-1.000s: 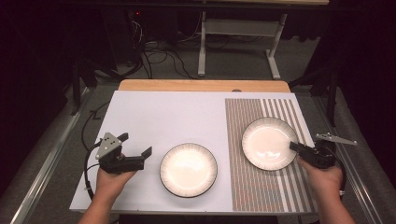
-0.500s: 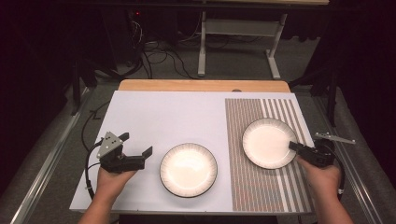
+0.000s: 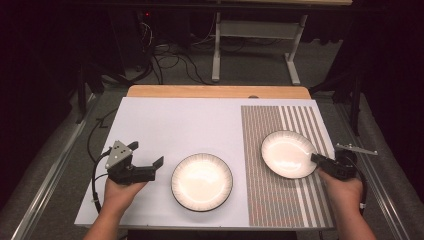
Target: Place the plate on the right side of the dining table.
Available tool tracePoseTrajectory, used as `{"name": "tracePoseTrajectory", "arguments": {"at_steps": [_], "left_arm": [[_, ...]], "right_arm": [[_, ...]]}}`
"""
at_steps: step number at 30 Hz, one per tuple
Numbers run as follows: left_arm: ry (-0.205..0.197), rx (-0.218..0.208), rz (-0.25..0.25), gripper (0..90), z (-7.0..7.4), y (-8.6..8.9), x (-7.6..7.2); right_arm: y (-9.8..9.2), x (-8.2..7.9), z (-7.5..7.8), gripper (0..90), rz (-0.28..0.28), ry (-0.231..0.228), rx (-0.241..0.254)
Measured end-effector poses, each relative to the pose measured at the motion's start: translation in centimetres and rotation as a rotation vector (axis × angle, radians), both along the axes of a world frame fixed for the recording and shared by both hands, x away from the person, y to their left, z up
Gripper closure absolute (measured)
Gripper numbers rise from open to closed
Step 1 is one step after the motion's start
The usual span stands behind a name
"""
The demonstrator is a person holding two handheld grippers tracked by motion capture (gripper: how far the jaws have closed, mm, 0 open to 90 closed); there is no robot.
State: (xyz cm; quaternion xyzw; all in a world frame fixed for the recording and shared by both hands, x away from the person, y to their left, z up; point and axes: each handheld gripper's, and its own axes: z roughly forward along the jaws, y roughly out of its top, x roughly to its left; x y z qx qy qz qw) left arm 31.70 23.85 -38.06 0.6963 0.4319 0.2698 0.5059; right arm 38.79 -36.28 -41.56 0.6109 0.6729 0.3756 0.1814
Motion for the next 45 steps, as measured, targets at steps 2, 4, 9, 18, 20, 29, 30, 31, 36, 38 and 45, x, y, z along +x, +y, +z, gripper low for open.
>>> {"name": "tracePoseTrajectory", "arguments": {"at_steps": [2, 4, 9, 18, 20, 29, 30, 31, 36, 38, 45], "left_arm": [[0.002, -0.001, 0.001, 0.0, 0.0, 0.0, 0.0], [0.000, -0.003, 0.002, 0.0, 0.0, 0.1, -0.1], [-0.002, 0.002, -0.001, 0.0, 0.0, 0.1, -0.4], [-0.021, 0.003, -0.018, 0.0, 0.3, -0.3, -1.0], [-0.024, 0.005, -0.022, 0.0, 0.4, -0.5, -1.1], [-0.036, 0.021, -0.034, 0.0, 0.8, -0.9, -1.5], [-0.039, 0.018, -0.034, 0.0, 0.8, -0.9, -1.6], [-0.041, 0.018, -0.035, 0.0, 0.9, -0.8, -1.7], [-0.054, -0.006, -0.034, 0.0, 1.4, -0.7, -2.1], [-0.063, -0.003, -0.034, 0.0, 1.6, -0.7, -2.3], [-0.068, 0.017, -0.036, 0.0, 1.5, -1.0, -2.4]], "right_arm": [[0.0, 0.0, 0.0, 77.8, 0.002, -0.003, 0.001], [-0.2, -0.1, -0.1, 73.8, -0.001, -0.014, 0.000], [-0.4, -1.0, 0.6, 61.4, -0.001, -0.085, -0.021], [2.1, -3.4, 2.9, 43.6, 0.127, -0.286, -0.090], [3.1, -3.7, 3.3, 36.4, 0.162, -0.306, -0.081], [8.5, -4.9, 4.2, 8.5, 0.324, -0.367, -0.071], [9.0, -5.1, 4.2, 6.3, 0.339, -0.368, -0.064], [9.4, -5.2, 4.2, 4.4, 0.355, -0.371, -0.058], [10.9, -6.1, 4.7, 0.6, 0.401, -0.403, -0.037], [11.1, -6.6, 5.0, 0.6, 0.411, -0.434, -0.028], [11.2, -7.1, 5.2, 0.6, 0.417, -0.449, -0.026]]}}
